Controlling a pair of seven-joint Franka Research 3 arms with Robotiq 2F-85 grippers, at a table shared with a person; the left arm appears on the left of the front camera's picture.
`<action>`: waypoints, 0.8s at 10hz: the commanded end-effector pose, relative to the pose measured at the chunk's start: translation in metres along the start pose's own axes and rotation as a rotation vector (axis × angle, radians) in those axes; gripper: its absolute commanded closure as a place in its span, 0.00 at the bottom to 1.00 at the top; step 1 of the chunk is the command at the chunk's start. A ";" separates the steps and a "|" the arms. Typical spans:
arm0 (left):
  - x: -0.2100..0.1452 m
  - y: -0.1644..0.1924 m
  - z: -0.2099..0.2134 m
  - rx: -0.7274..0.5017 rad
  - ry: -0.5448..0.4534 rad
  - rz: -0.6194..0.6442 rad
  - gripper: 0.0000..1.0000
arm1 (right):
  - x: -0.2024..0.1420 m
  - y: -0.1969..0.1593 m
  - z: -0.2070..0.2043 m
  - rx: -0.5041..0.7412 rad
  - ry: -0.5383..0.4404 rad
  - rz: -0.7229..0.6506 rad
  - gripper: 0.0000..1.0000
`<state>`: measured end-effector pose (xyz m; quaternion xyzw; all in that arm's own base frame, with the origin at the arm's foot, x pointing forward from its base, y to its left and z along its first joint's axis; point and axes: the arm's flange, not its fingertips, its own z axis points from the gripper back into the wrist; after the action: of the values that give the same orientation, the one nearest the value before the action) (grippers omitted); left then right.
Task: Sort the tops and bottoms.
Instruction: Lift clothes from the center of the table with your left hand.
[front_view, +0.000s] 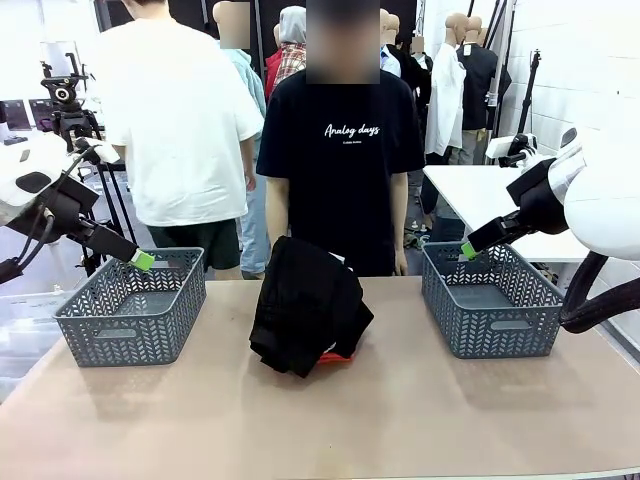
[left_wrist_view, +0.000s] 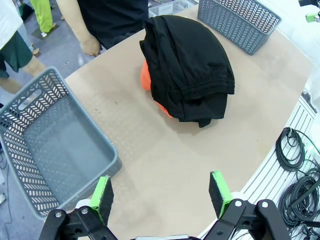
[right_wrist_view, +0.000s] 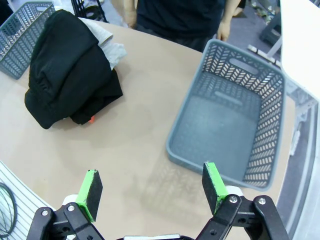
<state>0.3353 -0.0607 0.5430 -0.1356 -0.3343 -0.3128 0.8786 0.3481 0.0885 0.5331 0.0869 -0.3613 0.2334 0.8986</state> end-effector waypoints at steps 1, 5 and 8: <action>-0.001 0.001 0.002 -0.005 0.000 0.002 0.00 | 0.000 -0.001 -0.001 0.008 0.001 0.003 0.00; -0.001 0.001 0.002 -0.005 0.000 0.002 0.00 | 0.000 -0.001 -0.001 0.008 0.001 0.003 0.00; 0.000 0.000 0.000 0.000 0.000 0.000 0.00 | 0.000 -0.001 -0.001 0.008 0.001 0.003 0.00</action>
<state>0.3352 -0.0609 0.5430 -0.1354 -0.3343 -0.3130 0.8786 0.3481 0.0885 0.5331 0.0869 -0.3613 0.2334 0.8986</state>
